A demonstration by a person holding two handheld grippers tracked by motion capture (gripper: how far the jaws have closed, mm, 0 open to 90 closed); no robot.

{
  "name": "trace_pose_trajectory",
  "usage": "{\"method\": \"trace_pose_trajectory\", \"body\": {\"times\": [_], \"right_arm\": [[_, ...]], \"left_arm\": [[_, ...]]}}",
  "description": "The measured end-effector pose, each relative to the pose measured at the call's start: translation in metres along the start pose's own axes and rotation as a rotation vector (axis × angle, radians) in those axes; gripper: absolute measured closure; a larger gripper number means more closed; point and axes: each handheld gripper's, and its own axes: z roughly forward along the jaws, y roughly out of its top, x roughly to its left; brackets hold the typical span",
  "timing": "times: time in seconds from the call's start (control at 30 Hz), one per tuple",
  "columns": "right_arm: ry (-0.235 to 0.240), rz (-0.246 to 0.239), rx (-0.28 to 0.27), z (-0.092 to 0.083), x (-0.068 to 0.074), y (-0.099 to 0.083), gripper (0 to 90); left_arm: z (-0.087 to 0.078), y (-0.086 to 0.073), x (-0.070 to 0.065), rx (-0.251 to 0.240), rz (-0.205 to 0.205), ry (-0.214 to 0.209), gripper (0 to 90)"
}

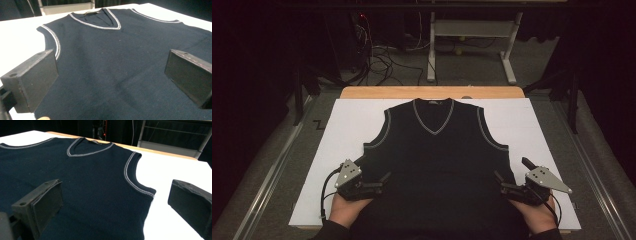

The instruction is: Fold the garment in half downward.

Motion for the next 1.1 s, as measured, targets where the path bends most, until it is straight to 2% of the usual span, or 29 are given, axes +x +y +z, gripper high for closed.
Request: {"method": "trace_pose_trajectory", "body": {"times": [0.07, 0.17, 0.3, 0.43, 0.57, 0.6, 0.7, 0.73, 0.83, 0.87, 0.9, 0.93, 0.97, 1.0, 1.03, 1.1], "right_arm": [[0.001, -0.005, 0.01, 0.005, 0.0, 0.001, 0.2], [-0.001, -0.006, 0.013, 0.01, 0.001, 0.003, 0.2], [-0.006, -0.006, 0.02, 0.018, 0.002, 0.006, 0.2], [-0.011, -0.003, 0.038, 0.028, 0.002, 0.012, 0.2], [-0.017, -0.01, 0.055, 0.034, 0.001, 0.015, 0.3], [-0.022, -0.012, 0.07, 0.039, 0.0, 0.016, 0.3], [-0.039, -0.005, 0.082, 0.048, -0.004, 0.017, 0.3], [-0.046, 0.0, 0.081, 0.052, -0.005, 0.017, 0.3], [-0.056, 0.005, 0.097, 0.063, -0.01, 0.019, 0.4], [-0.059, 0.01, 0.108, 0.066, -0.011, 0.02, 0.5], [-0.057, 0.017, 0.117, 0.068, -0.012, 0.02, 0.5], [-0.05, 0.033, 0.129, 0.07, -0.014, 0.02, 0.6], [-0.05, 0.033, 0.129, 0.07, -0.014, 0.02, 0.6], [-0.045, 0.053, 0.151, 0.068, -0.017, 0.021, 3.2], [-0.045, 0.053, 0.151, 0.068, -0.017, 0.021, 3.2], [-0.049, 0.071, 0.185, 0.065, -0.022, 0.019, 6.5]], "left_arm": [[0.001, 0.001, 0.0, -0.001, -0.002, -0.006, 0.0], [0.003, 0.002, 0.001, 0.04, -0.019, -0.022, 0.0], [0.004, 0.003, 0.003, 0.039, -0.021, -0.014, 0.0], [0.007, 0.006, 0.011, 0.057, -0.036, 0.005, 0.0], [0.011, 0.011, 0.027, 0.051, -0.12, 0.047, 0.0], [0.012, 0.012, 0.033, 0.062, -0.127, 0.061, 0.0], [0.014, 0.013, 0.037, 0.069, -0.126, 0.075, 0.0], [0.017, 0.015, 0.043, 0.092, -0.132, 0.097, 0.0], [0.02, 0.016, 0.05, 0.112, -0.149, 0.106, 0.0], [0.021, 0.016, 0.055, 0.144, -0.168, 0.115, 0.0], [0.021, 0.016, 0.055, 0.144, -0.168, 0.115, 0.2], [0.022, 0.014, 0.06, 0.197, -0.201, 0.123, 1.9], [0.022, 0.014, 0.06, 0.197, -0.201, 0.123, 3.6], [0.022, 0.011, 0.063, 0.254, -0.215, 0.146, 6.2], [0.022, 0.011, 0.063, 0.254, -0.215, 0.146, 8.8], [0.021, 0.008, 0.065, 0.287, -0.217, 0.156, 13.9]]}}
